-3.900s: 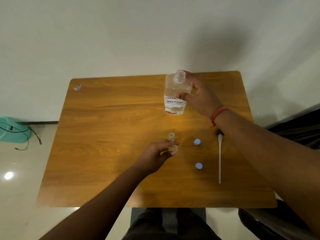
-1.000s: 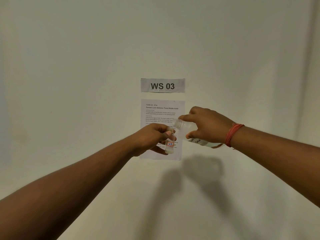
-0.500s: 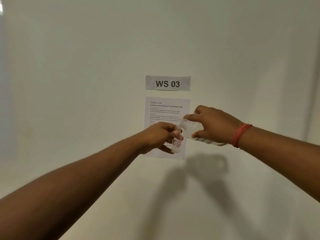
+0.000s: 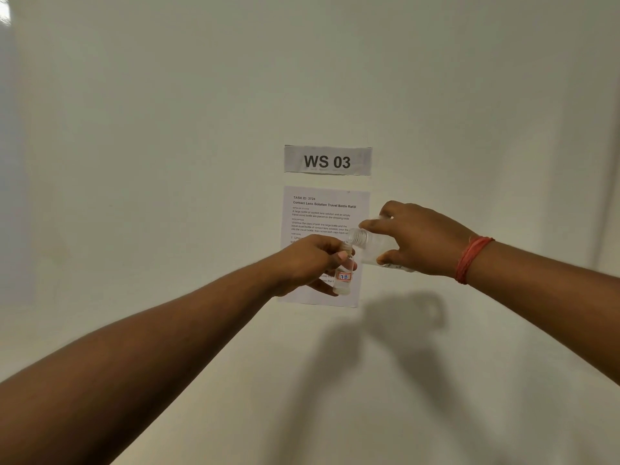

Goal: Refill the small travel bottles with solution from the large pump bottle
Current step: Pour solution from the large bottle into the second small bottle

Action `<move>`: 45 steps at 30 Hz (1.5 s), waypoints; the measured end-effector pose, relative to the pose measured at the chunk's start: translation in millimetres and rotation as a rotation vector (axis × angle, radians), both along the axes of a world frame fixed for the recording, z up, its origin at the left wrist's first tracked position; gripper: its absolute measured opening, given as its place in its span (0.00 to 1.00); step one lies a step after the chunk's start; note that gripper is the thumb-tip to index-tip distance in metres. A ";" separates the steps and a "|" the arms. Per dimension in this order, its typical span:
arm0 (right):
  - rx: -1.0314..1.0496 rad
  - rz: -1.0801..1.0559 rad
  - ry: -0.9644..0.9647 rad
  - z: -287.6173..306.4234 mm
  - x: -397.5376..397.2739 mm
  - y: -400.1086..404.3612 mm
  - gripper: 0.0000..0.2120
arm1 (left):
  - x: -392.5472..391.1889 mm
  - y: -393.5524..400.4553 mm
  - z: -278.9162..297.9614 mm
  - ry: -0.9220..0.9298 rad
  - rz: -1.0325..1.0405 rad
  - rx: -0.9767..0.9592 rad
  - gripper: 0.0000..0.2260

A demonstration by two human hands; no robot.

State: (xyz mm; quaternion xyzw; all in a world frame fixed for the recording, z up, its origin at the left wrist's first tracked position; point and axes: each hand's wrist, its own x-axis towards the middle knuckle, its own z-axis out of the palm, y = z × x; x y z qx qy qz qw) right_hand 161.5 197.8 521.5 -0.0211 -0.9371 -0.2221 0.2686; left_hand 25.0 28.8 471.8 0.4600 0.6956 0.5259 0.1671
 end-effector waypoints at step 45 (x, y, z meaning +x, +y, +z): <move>0.193 -0.053 -0.075 10.2 4.9 -14.2 0.32 | -1.2 -0.2 -5.8 0.003 -0.009 0.011 0.08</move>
